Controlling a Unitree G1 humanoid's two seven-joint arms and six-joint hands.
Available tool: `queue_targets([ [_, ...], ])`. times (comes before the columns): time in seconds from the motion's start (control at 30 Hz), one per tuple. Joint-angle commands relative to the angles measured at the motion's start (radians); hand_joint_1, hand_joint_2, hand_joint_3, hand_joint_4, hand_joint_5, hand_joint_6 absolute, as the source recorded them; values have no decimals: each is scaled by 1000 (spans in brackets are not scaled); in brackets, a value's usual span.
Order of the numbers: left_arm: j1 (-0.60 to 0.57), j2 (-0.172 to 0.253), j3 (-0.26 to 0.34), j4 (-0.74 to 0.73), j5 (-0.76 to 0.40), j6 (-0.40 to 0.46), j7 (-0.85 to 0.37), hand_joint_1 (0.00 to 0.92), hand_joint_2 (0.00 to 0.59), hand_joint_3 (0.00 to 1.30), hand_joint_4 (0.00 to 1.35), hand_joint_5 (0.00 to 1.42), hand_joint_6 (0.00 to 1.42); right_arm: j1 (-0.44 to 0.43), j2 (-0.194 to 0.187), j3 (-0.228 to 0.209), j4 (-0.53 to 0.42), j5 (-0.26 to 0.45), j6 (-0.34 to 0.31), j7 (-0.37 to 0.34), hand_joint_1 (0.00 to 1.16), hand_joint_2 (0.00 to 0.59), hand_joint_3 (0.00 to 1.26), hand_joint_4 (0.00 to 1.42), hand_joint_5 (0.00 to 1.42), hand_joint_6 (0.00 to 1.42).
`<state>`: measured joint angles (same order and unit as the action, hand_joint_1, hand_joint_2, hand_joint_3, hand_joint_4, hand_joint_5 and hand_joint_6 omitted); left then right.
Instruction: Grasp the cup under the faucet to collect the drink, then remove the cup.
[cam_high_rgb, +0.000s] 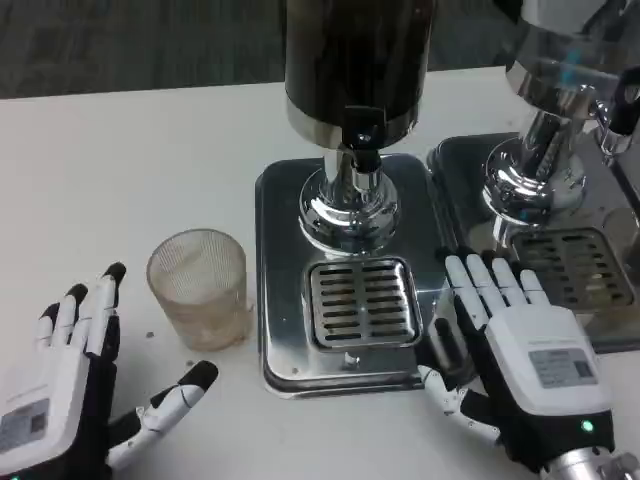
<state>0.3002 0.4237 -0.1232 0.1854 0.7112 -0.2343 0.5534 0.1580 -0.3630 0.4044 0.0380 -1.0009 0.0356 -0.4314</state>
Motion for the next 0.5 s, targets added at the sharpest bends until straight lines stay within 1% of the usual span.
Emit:
queue_targets([
  [0.03,-19,5,22,28,-13,-23,27,0,98,0,0,0,0,-10,7,7,8,-15,14,-4,256,457,0,0,0,0],
  [0.17,-30,3,43,33,-27,-46,36,0,92,0,0,0,0,6,13,7,-5,-26,31,-6,255,457,0,0,0,0],
  [0.3,-71,17,60,92,-50,-93,57,0,50,0,0,0,0,17,31,13,-13,-40,53,-14,254,457,0,0,0,0],
  [0.43,-138,38,55,190,-84,-173,35,0,13,0,0,0,0,24,44,13,-17,-48,68,-22,254,457,0,0,0,0],
  [0.5,-183,40,47,257,-101,-219,32,0,5,0,0,0,0,25,50,12,-16,-48,73,-28,254,457,0,0,0,0],
])
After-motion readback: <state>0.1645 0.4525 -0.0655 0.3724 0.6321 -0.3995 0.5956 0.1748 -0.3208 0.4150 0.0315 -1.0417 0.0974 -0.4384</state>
